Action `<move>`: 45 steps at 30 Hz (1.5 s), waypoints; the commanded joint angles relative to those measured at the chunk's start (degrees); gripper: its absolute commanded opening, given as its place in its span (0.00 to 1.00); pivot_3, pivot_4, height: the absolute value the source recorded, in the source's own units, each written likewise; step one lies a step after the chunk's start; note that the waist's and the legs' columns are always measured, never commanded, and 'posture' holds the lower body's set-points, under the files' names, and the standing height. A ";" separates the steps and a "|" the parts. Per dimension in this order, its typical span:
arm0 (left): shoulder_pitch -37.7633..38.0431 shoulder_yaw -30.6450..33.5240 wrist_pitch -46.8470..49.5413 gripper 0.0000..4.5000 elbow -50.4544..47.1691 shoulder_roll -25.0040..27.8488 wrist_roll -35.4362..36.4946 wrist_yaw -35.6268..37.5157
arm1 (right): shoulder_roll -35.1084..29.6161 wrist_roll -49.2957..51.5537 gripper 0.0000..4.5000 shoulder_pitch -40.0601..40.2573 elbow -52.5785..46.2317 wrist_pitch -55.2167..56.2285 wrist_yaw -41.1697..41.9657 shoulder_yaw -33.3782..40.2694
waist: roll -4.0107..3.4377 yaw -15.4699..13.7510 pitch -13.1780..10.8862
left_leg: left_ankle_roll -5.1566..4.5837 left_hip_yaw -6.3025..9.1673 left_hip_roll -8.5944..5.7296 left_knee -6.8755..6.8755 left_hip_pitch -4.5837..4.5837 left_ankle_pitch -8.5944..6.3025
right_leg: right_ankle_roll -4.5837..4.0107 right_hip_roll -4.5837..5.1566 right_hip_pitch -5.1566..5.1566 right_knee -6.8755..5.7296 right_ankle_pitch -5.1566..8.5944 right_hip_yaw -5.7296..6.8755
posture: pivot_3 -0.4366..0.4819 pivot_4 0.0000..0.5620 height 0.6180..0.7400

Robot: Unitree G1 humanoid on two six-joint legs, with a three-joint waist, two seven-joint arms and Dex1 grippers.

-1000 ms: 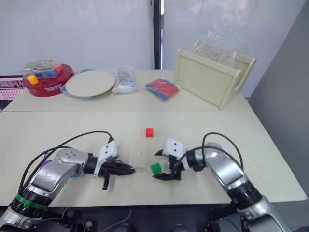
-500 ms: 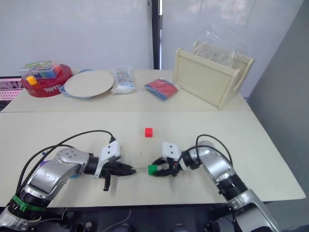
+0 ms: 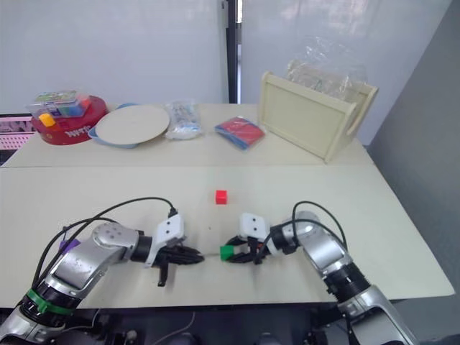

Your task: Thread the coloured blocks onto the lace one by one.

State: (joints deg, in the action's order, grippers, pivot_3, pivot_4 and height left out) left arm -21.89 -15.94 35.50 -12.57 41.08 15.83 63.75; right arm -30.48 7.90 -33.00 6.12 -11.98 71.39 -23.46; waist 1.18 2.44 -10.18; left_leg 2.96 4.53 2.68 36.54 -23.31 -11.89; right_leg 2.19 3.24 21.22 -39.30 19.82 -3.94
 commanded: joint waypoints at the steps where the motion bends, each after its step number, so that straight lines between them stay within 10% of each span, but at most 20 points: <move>1: -0.51 0.33 -0.18 0.00 -1.40 -0.34 0.77 0.07 | -0.11 -0.59 0.28 0.63 -1.88 -1.14 -0.52 0.32 | 0.00 -0.01 0.00 | 0.00 0.00 0.00 0.00 0.01 0.00 | 0.00 0.00 0.00 -0.01 0.00 0.00 | 0.48 0.27 1.00; 45: 2.20 3.76 -0.03 0.00 -3.04 -1.59 3.45 -0.84 | -2.81 -2.70 0.28 4.24 -4.70 -5.41 -1.07 0.03 | 0.00 -0.87 0.00 | 0.00 0.00 -0.04 0.08 0.02 0.00 | 0.02 0.04 -0.10 0.02 0.00 0.00 | 0.48 0.27 1.00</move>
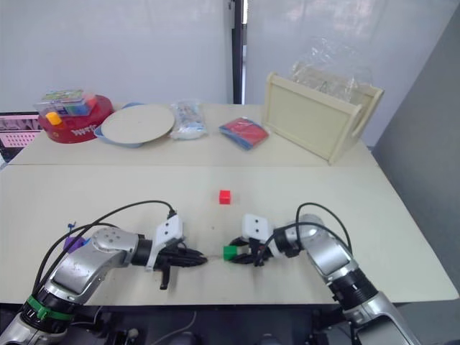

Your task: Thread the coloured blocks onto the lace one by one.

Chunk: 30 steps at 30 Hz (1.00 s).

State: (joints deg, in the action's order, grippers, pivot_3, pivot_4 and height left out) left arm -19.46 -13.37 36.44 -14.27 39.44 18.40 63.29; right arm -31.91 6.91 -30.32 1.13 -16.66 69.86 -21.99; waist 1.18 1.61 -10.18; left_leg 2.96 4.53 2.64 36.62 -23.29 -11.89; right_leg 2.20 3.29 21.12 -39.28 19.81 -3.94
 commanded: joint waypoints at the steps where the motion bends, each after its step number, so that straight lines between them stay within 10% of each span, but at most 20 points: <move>1: -0.42 1.17 -0.93 0.00 -1.18 0.00 0.74 -0.59 | -1.39 -1.67 0.28 1.63 0.18 -0.80 0.46 -1.47 | 0.00 -0.07 0.00 | 0.00 0.00 0.00 0.00 0.00 0.00 | 0.00 0.00 0.00 0.00 0.00 0.00 | 0.48 0.27 1.00; 30: -3.98 -4.39 -0.71 0.00 -0.75 -5.15 -0.73 -2.18 | -1.49 -1.25 0.28 2.47 -2.16 -2.48 -0.29 -1.49 | 0.00 -0.73 0.00 | -0.01 -0.01 -0.01 0.00 -0.01 0.00 | 0.01 0.01 -0.02 0.07 -0.01 0.00 | 0.48 0.27 1.00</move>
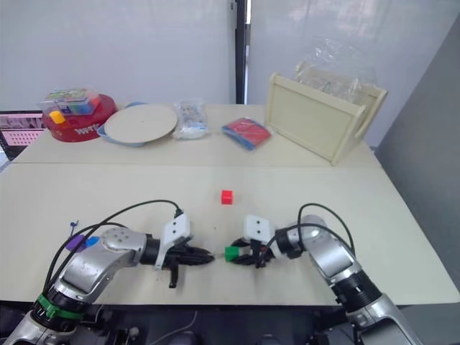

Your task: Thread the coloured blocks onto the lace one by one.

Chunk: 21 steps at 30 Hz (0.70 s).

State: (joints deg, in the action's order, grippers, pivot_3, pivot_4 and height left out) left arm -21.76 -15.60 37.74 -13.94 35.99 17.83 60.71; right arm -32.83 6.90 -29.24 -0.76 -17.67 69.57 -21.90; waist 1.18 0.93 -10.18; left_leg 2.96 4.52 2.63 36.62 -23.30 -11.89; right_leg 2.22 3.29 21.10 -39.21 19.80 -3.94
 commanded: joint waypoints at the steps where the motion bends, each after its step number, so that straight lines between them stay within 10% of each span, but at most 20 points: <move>1: -2.11 -3.08 -2.37 0.00 -0.71 -2.39 -0.62 0.37 | -0.54 -1.25 0.28 1.40 -0.41 -1.57 0.00 -1.61 | 0.00 -0.09 0.00 | 0.00 0.00 -0.01 0.00 0.00 0.00 | 0.00 0.00 -0.01 0.00 0.00 0.00 | 0.48 0.27 1.00; 18: -8.16 -7.11 -2.73 0.00 3.83 -9.15 -3.78 2.42 | 0.36 -2.44 0.28 2.70 -3.32 -4.43 -1.14 -2.41 | -0.07 -1.05 0.06 | 0.00 0.03 -0.14 0.22 0.17 0.00 | 0.21 0.11 -0.40 0.17 -0.10 0.02 | 0.48 0.27 1.00; 21: -6.72 -5.21 -2.49 0.20 2.32 -4.29 -4.27 4.04 | 0.33 -3.36 0.28 3.20 -2.94 -4.80 -2.10 -2.33 | -0.04 -0.23 0.07 | -0.01 0.04 -0.10 0.19 0.19 0.00 | 0.21 0.07 -0.40 0.17 -0.10 0.03 | 0.48 0.27 1.00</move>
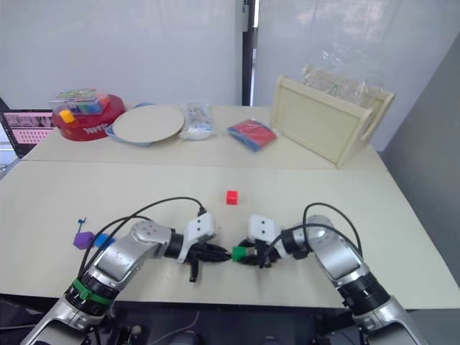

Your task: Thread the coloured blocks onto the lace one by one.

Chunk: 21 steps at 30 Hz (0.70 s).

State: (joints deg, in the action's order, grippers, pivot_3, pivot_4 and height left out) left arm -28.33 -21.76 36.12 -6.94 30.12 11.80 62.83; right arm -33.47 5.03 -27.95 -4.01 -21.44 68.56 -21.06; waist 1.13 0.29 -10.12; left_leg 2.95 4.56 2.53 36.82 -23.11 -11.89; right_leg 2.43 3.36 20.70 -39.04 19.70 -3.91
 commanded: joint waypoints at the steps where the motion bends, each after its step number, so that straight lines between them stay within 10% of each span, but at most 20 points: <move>1: 0.35 1.76 -1.12 0.29 -5.26 2.98 1.35 1.63 | 0.88 -1.71 0.28 2.11 0.39 -1.10 -1.27 -3.13 | 0.00 0.77 0.01 | 0.00 0.01 0.02 -0.02 0.02 0.00 | 0.00 -0.01 0.00 0.00 0.00 0.00 | 0.48 0.27 1.00; 5: 2.92 5.99 0.50 0.58 -8.22 6.88 3.88 1.73 | 0.71 -1.73 0.28 2.61 0.33 -1.16 -1.86 -3.00 | -0.01 1.54 0.01 | -0.02 0.00 0.09 -0.14 0.11 -0.01 | -0.01 -0.07 0.00 -0.01 0.00 -0.02 | 0.48 0.27 1.00; 19: 10.75 5.32 -9.14 0.59 -3.12 10.37 -0.44 -0.87 | 0.88 -1.41 0.28 2.11 0.56 -1.17 -2.33 -2.98 | -0.01 1.86 0.01 | -0.03 0.00 0.08 -0.17 0.24 -0.02 | 0.00 -0.05 -0.15 0.05 0.00 -0.02 | 0.48 0.27 1.00; 21: 11.59 4.81 -10.28 0.46 -2.42 10.47 -0.62 -0.30 | 0.90 -1.29 0.28 1.95 0.36 -1.43 -2.35 -2.88 | -0.01 1.86 0.01 | -0.03 0.00 0.08 -0.17 0.33 -0.03 | 0.00 -0.05 -0.26 0.06 0.00 -0.02 | 0.48 0.27 1.00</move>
State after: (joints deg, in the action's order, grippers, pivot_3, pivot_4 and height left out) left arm -18.03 -15.46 26.24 -10.98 40.27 12.84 62.35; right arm -32.25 4.82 -27.04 -4.87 -21.49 65.94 -21.87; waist 1.12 2.15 -10.10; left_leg 2.92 4.55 2.61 36.65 -22.77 -11.92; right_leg 2.42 3.31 20.41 -38.98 19.71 -3.93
